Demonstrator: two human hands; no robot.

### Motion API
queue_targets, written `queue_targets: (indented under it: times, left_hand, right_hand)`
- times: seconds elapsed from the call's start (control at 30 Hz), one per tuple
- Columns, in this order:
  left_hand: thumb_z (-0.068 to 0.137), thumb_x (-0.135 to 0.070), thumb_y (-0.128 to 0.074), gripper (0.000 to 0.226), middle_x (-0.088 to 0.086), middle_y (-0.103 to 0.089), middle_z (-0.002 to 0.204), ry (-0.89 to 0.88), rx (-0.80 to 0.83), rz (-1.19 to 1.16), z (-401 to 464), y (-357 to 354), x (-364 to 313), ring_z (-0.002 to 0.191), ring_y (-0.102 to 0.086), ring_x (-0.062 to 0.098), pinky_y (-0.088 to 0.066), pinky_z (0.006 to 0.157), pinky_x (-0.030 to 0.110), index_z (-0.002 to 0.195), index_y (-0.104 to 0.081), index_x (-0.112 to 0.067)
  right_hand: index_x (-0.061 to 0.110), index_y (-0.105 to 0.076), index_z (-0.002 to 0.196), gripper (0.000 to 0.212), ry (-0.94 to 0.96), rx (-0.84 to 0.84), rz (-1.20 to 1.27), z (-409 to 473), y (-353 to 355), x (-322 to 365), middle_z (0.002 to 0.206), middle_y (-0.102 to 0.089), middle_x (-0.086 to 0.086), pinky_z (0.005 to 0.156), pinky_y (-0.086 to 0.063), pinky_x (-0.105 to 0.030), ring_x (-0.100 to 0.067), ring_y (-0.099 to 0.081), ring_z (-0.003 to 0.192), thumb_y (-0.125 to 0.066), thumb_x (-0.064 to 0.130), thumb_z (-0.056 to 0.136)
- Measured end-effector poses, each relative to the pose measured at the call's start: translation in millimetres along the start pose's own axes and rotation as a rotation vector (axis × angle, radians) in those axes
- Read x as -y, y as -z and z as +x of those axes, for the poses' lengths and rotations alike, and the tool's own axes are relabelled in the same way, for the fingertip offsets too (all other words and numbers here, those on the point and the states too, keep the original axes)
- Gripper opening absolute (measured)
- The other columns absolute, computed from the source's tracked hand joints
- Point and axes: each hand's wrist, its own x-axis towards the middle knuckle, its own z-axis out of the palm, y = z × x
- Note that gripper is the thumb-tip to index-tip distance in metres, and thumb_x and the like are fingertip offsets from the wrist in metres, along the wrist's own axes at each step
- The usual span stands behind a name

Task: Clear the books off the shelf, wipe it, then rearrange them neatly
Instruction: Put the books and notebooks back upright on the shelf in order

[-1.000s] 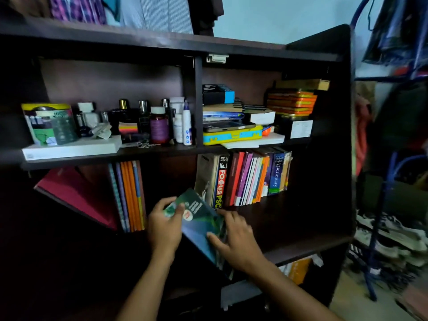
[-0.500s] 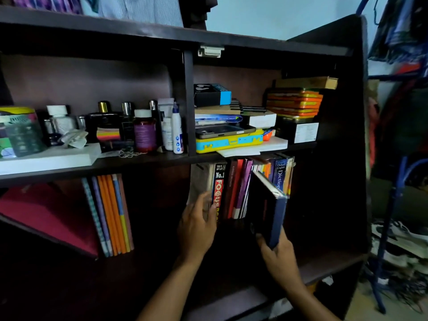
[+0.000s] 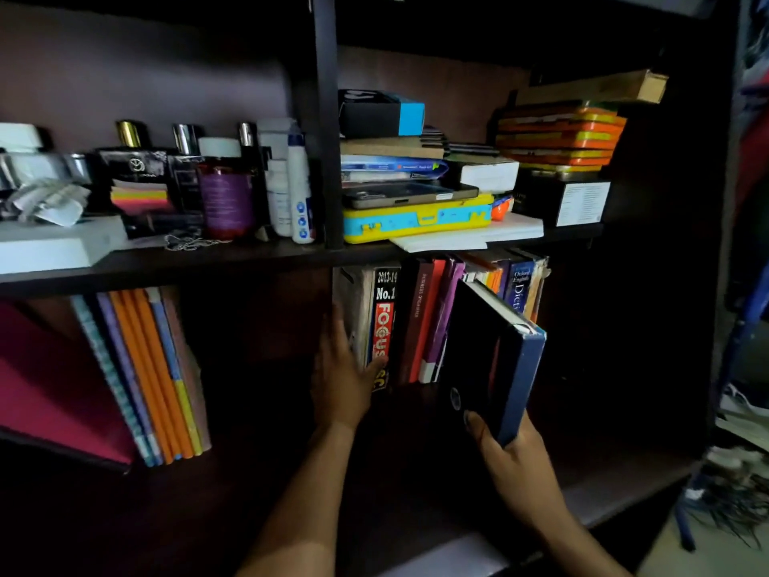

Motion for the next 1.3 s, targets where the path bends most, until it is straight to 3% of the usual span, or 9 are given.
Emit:
queue_targets:
  times: [0.1, 0.2, 0.5, 0.67, 0.8, 0.93, 1.1, 1.2, 1.3]
  left_hand:
    - [0.084, -0.011, -0.08, 0.11, 0.005, -0.017, 0.168, -0.037, 0.044, -0.148, 0.6, -2.8, 3.3, 0.153, -0.023, 0.026, -0.022, 0.123, 0.037, 0.156, -0.001, -0.038]
    - [0.089, -0.008, -0.075, 0.098, 0.003, -0.019, 0.165, -0.094, 0.035, -0.174, 2.2, 2.4, 11.4, 0.152, -0.02, 0.02, -0.017, 0.121, 0.028, 0.155, -0.007, -0.031]
    - [0.09, -0.001, -0.071, 0.1, -0.004, -0.012, 0.168, -0.058, 0.09, -0.256, 7.6, 10.1, 13.3, 0.153, -0.015, 0.011, -0.017, 0.124, 0.034, 0.155, -0.006, -0.039]
    - [0.088, -0.001, -0.071, 0.115, -0.009, -0.016, 0.168, 0.012, 0.064, -0.276, 6.2, 10.2, 12.5, 0.152, -0.025, 0.014, -0.028, 0.122, 0.04, 0.148, 0.004, -0.065]
    - [0.087, -0.003, -0.071, 0.115, -0.008, -0.021, 0.167, 0.023, 0.048, -0.316, 4.6, 5.8, 15.9, 0.15, -0.032, 0.015, -0.033, 0.121, 0.045, 0.148, 0.002, -0.068]
    - [0.08, -0.017, -0.082, 0.115, -0.001, -0.029, 0.164, 0.072, 0.001, -0.371, 3.2, -0.3, 12.6, 0.147, -0.037, 0.018, -0.038, 0.117, 0.051, 0.154, -0.003, -0.058]
    - [0.082, -0.019, -0.084, 0.106, 0.005, -0.029, 0.164, 0.076, -0.058, -0.294, -3.9, -1.3, -0.2, 0.148, -0.034, 0.022, -0.032, 0.118, 0.035, 0.157, -0.011, -0.04]
    - [0.086, -0.02, -0.081, 0.099, 0.008, -0.029, 0.164, 0.059, -0.079, -0.251, -4.4, -6.5, 0.5, 0.149, -0.033, 0.026, -0.033, 0.12, 0.046, 0.159, -0.015, -0.031]
    - [0.088, -0.022, -0.079, 0.098, 0.008, -0.027, 0.165, 0.086, -0.06, -0.212, -5.3, -8.8, -1.7, 0.15, -0.032, 0.028, -0.033, 0.12, 0.049, 0.161, -0.015, -0.025]
  right_hand:
    - [0.027, -0.054, 0.13, 0.038, -0.007, 0.029, 0.026, 0.3, -6.0, 2.4, 0.107, -0.072, 0.008, 0.075, -0.049, -0.009, 0.006, -0.065, 0.098, -0.067, 0.026, 0.094]
    - [0.033, -0.056, 0.123, 0.031, 0.012, 0.075, 0.059, -1.9, -19.6, 12.8, 0.108, -0.069, 0.026, 0.078, -0.05, -0.01, 0.005, -0.065, 0.103, -0.066, 0.026, 0.094]
    - [0.031, -0.052, 0.13, 0.041, 0.096, 0.157, 0.105, 16.3, -70.0, 26.8, 0.114, -0.063, 0.034, 0.084, -0.046, -0.007, 0.011, -0.06, 0.109, -0.065, 0.011, 0.096]
    - [0.029, -0.055, 0.133, 0.037, 0.089, 0.074, 0.098, 35.2, -85.6, 19.0, 0.118, -0.067, 0.02, 0.098, -0.053, -0.024, 0.005, -0.061, 0.113, -0.065, 0.023, 0.098]
    - [0.032, -0.052, 0.134, 0.041, 0.079, 0.026, 0.066, 41.1, -92.1, 18.1, 0.121, -0.064, 0.02, 0.093, -0.053, -0.019, 0.006, -0.061, 0.112, -0.066, 0.034, 0.096]
    - [0.043, -0.039, 0.131, 0.048, 0.049, 0.051, -0.093, 54.6, -93.7, 17.4, 0.128, -0.062, 0.013, 0.091, -0.056, -0.031, -0.004, -0.064, 0.11, -0.06, 0.057, 0.091]
    - [0.047, -0.032, 0.109, 0.055, 0.07, -0.048, -0.129, 53.1, -85.3, 17.8, 0.104, -0.059, 0.019, 0.077, -0.056, -0.029, -0.002, -0.06, 0.092, -0.079, 0.05, 0.081]
    - [0.034, -0.037, 0.093, 0.051, 0.137, -0.107, -0.154, 45.4, -84.7, 13.4, 0.082, -0.052, 0.009, 0.058, -0.05, -0.031, -0.009, -0.052, 0.067, -0.085, 0.037, 0.077]
    - [0.032, -0.045, 0.084, 0.039, 0.209, -0.091, -0.182, 48.2, -87.3, 10.0, 0.082, -0.053, 0.01, 0.057, -0.045, -0.018, -0.009, -0.054, 0.067, -0.084, 0.024, 0.082]
